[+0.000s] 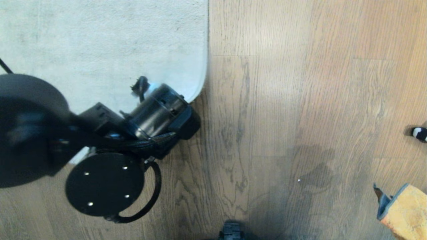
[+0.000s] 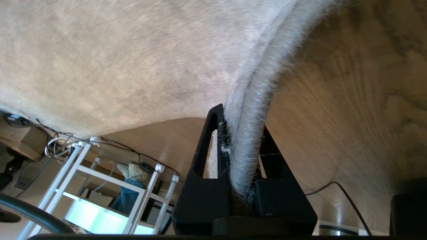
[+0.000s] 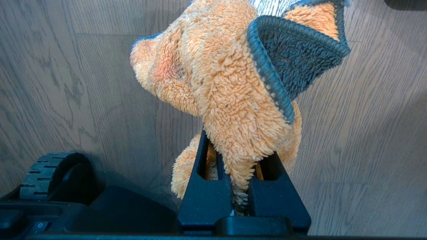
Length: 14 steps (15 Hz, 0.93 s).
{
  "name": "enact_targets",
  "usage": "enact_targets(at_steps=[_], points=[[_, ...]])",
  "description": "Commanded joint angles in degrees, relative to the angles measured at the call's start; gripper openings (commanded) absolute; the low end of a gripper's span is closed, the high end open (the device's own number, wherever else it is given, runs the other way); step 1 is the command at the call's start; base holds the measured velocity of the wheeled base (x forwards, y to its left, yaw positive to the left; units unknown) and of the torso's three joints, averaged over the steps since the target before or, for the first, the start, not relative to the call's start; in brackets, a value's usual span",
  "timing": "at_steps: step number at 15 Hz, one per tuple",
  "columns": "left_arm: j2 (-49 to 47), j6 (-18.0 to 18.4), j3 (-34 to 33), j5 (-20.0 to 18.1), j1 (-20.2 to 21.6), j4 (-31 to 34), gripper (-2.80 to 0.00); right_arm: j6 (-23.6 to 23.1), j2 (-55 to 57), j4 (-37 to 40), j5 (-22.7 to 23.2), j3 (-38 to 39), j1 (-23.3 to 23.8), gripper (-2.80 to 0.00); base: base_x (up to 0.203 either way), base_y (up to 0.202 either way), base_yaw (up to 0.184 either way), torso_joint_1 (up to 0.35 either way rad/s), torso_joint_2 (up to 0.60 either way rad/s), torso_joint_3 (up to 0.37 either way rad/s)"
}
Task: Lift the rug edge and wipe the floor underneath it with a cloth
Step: Lift up the carpet
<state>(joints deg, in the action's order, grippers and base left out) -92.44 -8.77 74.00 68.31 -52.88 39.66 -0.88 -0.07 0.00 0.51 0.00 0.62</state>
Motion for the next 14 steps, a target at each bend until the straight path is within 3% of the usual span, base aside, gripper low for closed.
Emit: enact_targets(at_steps=[1,6,11,14], points=[[6.59,-0.04,-1.31,0.78,0.42,1.44,-2.80,0.00,0.07,0.00,0.02,0.00,-0.01,-2.80,0.000,0.000,0.000,0.000,0.00,0.000],[14.97,0.20,-1.48,1.17,3.28,5.93,-2.80,0.00,0.07,0.00,0.02,0.00,-0.01,-2.80,0.000,0.000,0.000,0.000,0.00,0.000],[20.51,3.90,-1.23,1.89,8.82,6.31,-2.80,0.00,0.07,0.00,0.02,0.00,-0.01,-2.80,0.000,0.000,0.000,0.000,0.00,0.000],[21.96,3.94,-1.23,1.92,9.29,6.22,-2.80,0.00,0.07,0.00,0.02,0.00,-0.01,-2.80,0.000,0.000,0.000,0.000,0.00,0.000]])
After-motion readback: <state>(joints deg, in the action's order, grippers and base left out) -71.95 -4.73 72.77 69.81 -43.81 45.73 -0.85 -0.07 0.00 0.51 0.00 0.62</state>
